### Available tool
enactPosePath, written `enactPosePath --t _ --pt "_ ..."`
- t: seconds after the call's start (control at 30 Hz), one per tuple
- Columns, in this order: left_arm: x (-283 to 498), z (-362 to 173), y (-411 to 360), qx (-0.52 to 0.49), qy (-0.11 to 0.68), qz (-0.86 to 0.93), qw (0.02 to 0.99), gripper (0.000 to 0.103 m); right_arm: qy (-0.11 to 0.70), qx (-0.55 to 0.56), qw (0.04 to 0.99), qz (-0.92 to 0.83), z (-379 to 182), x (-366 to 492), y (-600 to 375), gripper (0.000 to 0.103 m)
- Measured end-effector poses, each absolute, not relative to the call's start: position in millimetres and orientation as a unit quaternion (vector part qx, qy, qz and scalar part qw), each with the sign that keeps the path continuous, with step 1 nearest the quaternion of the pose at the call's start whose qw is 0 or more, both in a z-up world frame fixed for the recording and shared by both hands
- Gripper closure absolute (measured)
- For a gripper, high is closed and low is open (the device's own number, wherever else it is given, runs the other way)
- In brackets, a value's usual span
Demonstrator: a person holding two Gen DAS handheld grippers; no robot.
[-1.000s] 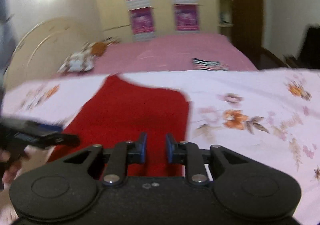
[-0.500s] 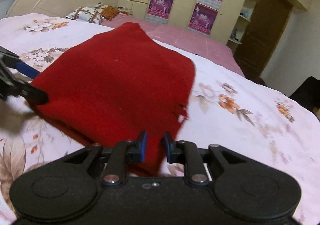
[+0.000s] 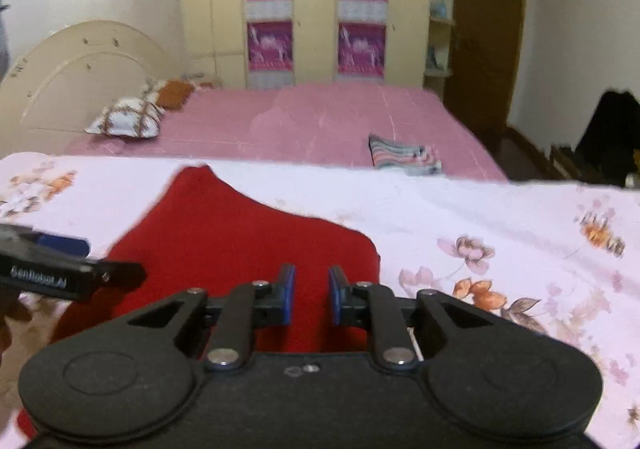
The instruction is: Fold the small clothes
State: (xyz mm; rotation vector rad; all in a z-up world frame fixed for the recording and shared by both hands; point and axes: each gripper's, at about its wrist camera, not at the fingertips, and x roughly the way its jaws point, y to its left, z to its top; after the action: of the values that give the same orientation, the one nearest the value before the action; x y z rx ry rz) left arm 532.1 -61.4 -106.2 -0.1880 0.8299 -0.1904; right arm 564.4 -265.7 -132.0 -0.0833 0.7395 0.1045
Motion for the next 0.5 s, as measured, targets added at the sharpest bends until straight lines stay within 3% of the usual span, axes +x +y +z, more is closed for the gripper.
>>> enactPosePath --t 0.17,0.27,0.37,0.5 --pt "537.4 -86.5 -64.8 -0.087 0.365 -0.098 0.921 0.001 0.348 -0.026 0.935 0.066 -124.1 561.2 -272.8 0.087" --pt "553.0 -88.9 -65.9 -0.094 0.37 -0.09 0.92 0.001 0.312 -0.023 0.947 0.075 -111.2 562.4 -264.8 0.077" --pt "559.4 -103.9 -70.6 -0.068 0.388 -0.084 0.915 0.001 0.373 -0.066 0.923 0.07 -134.4 580.5 -255.1 0.077" --pt "558.8 -107.5 -70.1 -0.073 0.393 -0.077 0.914 0.0 0.369 -0.075 0.924 0.065 -147.2 577.2 -255.6 0.074"
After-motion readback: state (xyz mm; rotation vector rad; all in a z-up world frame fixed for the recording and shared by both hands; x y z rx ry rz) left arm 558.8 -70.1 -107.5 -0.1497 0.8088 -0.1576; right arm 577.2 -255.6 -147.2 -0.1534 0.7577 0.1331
